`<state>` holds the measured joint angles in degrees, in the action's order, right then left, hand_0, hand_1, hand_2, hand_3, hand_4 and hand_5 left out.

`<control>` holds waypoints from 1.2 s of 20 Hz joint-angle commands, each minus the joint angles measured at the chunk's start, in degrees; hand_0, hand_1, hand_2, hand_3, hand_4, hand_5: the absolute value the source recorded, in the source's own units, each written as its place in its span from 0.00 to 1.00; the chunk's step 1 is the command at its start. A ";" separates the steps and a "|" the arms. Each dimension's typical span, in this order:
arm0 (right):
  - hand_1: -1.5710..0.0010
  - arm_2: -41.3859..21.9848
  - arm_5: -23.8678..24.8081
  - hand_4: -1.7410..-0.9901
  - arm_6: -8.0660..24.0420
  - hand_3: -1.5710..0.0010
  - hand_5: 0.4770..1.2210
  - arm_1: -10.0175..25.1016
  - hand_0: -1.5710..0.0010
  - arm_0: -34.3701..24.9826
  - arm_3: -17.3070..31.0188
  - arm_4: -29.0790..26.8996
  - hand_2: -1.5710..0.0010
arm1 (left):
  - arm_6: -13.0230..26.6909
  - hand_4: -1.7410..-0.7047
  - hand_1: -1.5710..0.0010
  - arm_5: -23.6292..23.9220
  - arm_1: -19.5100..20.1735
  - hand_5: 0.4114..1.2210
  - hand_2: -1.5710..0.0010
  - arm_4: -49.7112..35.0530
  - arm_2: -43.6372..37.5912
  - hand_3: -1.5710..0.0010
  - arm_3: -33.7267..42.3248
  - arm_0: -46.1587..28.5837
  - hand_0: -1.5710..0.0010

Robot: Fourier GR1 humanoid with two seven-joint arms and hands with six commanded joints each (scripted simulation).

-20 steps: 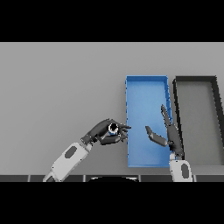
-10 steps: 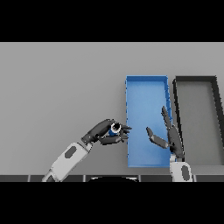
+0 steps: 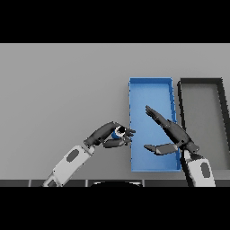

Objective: Pick up the blue pipe and place it into the blue bin.

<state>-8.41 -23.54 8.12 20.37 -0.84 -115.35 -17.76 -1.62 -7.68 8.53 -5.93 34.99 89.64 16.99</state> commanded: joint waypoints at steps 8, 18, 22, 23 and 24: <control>1.00 -8.56 -4.88 0.65 6.91 1.00 0.07 -1.56 1.00 -11.54 1.69 1.68 1.00 | -0.80 0.00 0.00 -1.05 -0.24 1.00 0.00 -0.46 -0.56 0.05 -0.39 0.36 0.00; 0.95 -13.54 -6.39 0.66 12.34 0.97 0.04 -9.28 0.97 -24.58 10.38 2.42 0.93 | -1.05 0.00 0.00 -3.20 -0.14 1.00 0.00 -0.89 -0.51 0.06 -0.56 -0.18 0.00; 0.55 -14.95 -8.91 0.41 12.64 0.60 0.06 -10.70 0.54 -27.25 13.21 2.83 0.53 | 6.45 0.25 0.55 -4.67 3.24 1.00 0.57 4.22 1.54 0.58 0.37 0.87 0.48; 0.44 -15.04 -9.12 0.34 12.08 0.51 0.10 -11.42 0.43 -28.23 14.14 1.97 0.42 | 5.20 0.20 0.55 -4.13 2.09 1.00 0.56 4.48 0.81 0.63 -0.43 1.03 0.51; 0.36 -15.23 -9.72 0.28 10.29 0.45 0.17 -11.80 0.35 -28.43 15.13 0.23 0.34 | 5.73 0.16 0.44 -3.33 1.80 1.00 0.45 5.06 -0.05 0.50 0.08 0.88 0.40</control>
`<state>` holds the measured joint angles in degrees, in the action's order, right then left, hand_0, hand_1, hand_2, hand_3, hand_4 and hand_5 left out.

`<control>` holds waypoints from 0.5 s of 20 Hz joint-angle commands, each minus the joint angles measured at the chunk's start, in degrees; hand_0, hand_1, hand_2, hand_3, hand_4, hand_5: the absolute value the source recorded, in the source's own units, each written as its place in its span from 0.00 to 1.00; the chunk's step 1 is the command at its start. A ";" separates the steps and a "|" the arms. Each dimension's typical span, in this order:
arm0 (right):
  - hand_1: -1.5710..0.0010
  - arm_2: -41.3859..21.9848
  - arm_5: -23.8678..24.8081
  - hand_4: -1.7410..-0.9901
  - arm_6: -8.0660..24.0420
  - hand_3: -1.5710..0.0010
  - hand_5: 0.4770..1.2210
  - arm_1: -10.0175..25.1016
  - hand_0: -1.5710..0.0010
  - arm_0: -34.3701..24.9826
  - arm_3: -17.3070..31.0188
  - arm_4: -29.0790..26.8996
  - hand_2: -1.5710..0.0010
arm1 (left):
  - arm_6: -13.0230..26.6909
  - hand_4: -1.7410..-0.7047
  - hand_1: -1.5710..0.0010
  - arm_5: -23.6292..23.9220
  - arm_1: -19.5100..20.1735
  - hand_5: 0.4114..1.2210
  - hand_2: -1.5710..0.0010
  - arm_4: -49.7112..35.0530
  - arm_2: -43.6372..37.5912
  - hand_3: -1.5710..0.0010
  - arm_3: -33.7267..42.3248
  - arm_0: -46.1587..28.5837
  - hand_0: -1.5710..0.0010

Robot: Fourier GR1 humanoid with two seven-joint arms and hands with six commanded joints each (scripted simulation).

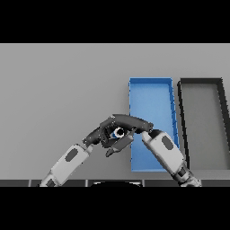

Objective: Pick up the blue pipe and place it into the blue bin.

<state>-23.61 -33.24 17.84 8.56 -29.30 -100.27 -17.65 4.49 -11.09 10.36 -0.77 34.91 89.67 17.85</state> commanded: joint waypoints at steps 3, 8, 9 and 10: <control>0.18 -0.95 0.73 0.33 -0.11 0.25 0.47 0.02 0.18 0.77 0.55 -4.45 0.17 | -1.98 0.08 0.23 -0.45 -1.98 1.00 0.29 -1.87 -1.02 0.26 0.16 -2.17 0.21; 0.06 -3.38 2.76 0.38 -8.28 0.08 0.83 3.69 0.06 -0.02 -0.51 0.04 0.06 | -2.90 0.03 0.07 -2.33 -4.12 1.00 0.13 -2.25 -3.18 0.08 0.04 -2.87 0.07; 0.05 -3.77 3.15 0.37 -8.54 0.07 0.86 4.64 0.05 0.06 -0.76 -0.98 0.05 | -3.03 0.02 0.06 -2.30 -4.52 1.00 0.11 -2.08 -3.35 0.07 0.07 -3.09 0.05; 0.04 -4.12 3.95 0.36 -8.97 0.05 0.89 4.85 0.04 -0.12 -0.58 -1.74 0.04 | -3.27 0.02 0.05 -2.37 -4.40 1.00 0.11 -2.09 -3.47 0.05 0.35 -3.50 0.04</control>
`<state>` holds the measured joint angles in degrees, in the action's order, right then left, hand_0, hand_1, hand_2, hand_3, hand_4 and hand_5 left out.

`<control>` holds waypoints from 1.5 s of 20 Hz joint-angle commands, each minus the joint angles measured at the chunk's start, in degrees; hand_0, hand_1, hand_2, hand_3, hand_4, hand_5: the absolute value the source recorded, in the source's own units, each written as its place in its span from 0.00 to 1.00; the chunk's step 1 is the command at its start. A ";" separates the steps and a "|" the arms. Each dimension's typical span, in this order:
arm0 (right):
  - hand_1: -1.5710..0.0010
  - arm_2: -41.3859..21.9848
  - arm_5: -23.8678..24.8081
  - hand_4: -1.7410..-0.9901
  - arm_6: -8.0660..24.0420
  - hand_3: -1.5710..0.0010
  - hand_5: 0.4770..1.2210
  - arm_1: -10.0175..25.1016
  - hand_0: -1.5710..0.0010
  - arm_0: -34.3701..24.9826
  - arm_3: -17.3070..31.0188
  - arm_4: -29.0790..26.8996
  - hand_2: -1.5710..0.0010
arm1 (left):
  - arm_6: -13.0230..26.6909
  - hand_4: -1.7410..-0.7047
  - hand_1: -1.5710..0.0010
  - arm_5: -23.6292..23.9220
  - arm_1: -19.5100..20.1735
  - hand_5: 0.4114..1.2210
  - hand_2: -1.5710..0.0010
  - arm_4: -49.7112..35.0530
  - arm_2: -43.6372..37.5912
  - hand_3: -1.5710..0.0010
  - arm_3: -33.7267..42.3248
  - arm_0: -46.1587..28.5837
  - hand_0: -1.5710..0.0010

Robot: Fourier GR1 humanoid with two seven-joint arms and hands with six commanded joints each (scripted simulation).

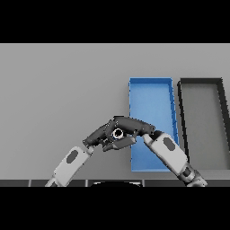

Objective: Pick up the blue pipe and place it into the blue bin.

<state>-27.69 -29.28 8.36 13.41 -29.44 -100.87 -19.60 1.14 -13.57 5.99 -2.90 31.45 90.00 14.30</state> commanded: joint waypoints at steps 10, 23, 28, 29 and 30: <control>0.00 -2.65 3.89 0.33 2.49 0.01 0.99 1.08 0.00 -0.73 -1.07 -3.29 0.00 | -3.69 0.72 0.86 -3.99 3.26 0.64 0.87 9.71 0.53 0.86 -0.28 1.19 0.85; 0.00 -0.37 4.67 0.33 5.13 0.00 1.00 1.98 0.00 -1.56 -0.87 -7.79 0.00 | 1.61 0.81 0.99 -2.68 2.25 0.18 0.99 8.86 -0.55 0.99 -1.40 1.00 0.99; 0.00 3.86 7.66 0.14 14.72 0.00 1.00 3.31 0.00 -5.80 -3.85 -19.29 0.00 | 2.67 0.80 1.00 -3.03 1.65 0.13 1.00 8.50 0.21 1.00 -1.46 0.09 1.00; 0.00 5.23 8.59 0.11 16.48 0.00 1.00 3.31 0.00 -7.44 -3.81 -21.66 0.00 | 2.30 0.80 1.00 -3.26 2.35 0.12 1.00 7.91 -0.23 1.00 -0.42 -0.05 1.00; 0.00 7.12 10.67 0.09 18.26 0.00 0.96 3.42 0.00 -9.32 -4.20 -24.44 0.00 | 3.55 0.80 1.00 -3.43 2.32 0.11 1.00 7.57 -0.41 1.00 -0.31 0.52 1.00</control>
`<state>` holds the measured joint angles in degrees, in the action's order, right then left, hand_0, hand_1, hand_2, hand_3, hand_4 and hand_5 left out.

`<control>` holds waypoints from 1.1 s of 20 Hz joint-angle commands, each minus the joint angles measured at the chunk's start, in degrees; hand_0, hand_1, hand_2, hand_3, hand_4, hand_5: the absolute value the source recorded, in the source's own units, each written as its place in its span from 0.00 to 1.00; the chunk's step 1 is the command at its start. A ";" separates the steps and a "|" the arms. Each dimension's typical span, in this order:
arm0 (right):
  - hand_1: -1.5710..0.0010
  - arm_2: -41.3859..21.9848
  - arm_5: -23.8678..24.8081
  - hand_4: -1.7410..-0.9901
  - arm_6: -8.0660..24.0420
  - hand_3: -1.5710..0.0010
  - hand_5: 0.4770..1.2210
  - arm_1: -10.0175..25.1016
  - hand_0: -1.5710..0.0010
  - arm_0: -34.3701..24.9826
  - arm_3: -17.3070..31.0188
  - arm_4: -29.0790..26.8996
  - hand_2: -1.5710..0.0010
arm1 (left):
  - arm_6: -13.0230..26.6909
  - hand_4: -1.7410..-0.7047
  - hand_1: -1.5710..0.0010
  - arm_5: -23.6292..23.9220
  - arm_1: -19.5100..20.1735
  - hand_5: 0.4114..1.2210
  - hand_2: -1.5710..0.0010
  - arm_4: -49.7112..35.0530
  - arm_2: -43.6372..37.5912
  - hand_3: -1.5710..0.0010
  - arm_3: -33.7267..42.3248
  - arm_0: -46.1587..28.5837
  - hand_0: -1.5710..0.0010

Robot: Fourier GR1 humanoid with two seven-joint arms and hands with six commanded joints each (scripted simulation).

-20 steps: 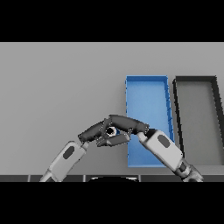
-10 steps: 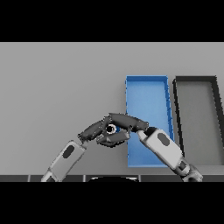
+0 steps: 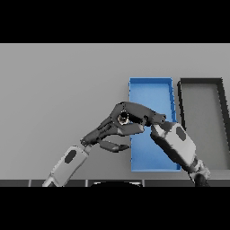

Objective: Pick up the blue pipe and place it into the blue bin.

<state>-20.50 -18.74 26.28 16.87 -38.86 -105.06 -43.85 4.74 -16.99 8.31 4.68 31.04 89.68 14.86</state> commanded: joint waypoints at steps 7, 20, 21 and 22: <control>0.00 12.72 7.25 0.02 -0.47 0.00 0.86 3.83 0.00 -15.77 6.16 -6.88 0.00 | -1.24 0.80 1.00 -0.59 0.99 0.11 1.00 0.25 0.73 1.00 1.17 -1.10 1.00; 0.00 22.48 9.81 0.00 6.06 0.00 0.87 5.80 0.00 -4.39 23.57 11.25 0.00 | 1.25 0.82 1.00 -0.58 1.02 0.08 1.00 -1.31 -0.78 1.00 1.06 -1.07 1.00; 0.00 22.73 10.28 0.00 7.18 0.00 0.86 5.13 0.00 -2.43 23.57 12.14 0.00 | 1.16 0.82 1.00 -0.71 0.95 0.08 1.00 -1.45 -1.04 1.00 0.39 -0.74 1.00; 0.00 22.81 10.88 0.00 8.17 0.00 0.86 4.11 0.00 0.06 23.16 12.93 0.00 | 0.51 0.82 1.00 -1.06 1.29 0.08 1.00 -1.79 -1.10 1.00 0.96 -0.82 1.00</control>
<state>2.29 -8.10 34.65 20.92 -38.68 -81.85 -30.79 5.10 -18.05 9.61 2.87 29.93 90.65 14.02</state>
